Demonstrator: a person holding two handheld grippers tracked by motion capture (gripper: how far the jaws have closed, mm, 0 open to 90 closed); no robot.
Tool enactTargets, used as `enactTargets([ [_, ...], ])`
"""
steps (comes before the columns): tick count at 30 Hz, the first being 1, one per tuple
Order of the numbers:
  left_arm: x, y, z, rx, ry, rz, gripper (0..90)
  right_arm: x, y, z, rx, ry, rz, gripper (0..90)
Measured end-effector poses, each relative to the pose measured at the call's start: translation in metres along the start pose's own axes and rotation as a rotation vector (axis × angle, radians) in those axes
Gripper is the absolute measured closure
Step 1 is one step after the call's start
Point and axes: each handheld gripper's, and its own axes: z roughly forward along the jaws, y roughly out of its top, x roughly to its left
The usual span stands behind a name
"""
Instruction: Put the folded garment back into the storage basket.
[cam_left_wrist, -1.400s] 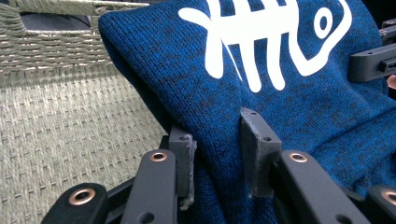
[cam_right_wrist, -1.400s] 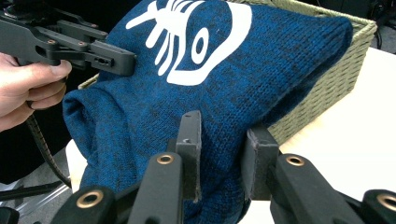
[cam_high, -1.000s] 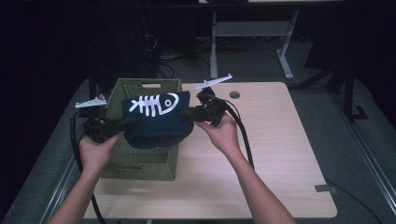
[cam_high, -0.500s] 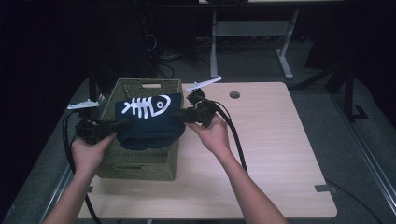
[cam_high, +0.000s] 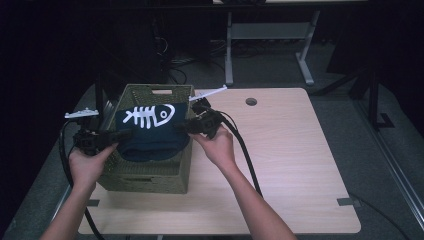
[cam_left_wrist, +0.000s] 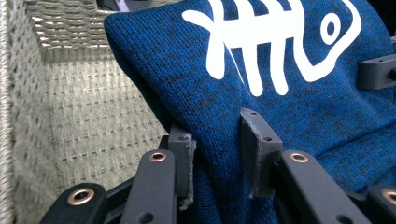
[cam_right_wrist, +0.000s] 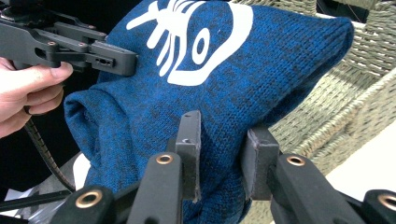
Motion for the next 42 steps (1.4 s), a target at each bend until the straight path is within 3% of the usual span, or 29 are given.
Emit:
enactTargets([
  [23,0.023,-0.010,-0.002,-0.007,0.038,-0.057,66.8,0.005,-0.005,0.031,0.002,0.011,0.030,70.5],
  [42,0.037,-0.018,0.007,0.026,0.060,-0.094,66.5,0.001,-0.016,0.057,0.031,-0.008,0.061,69.8],
])
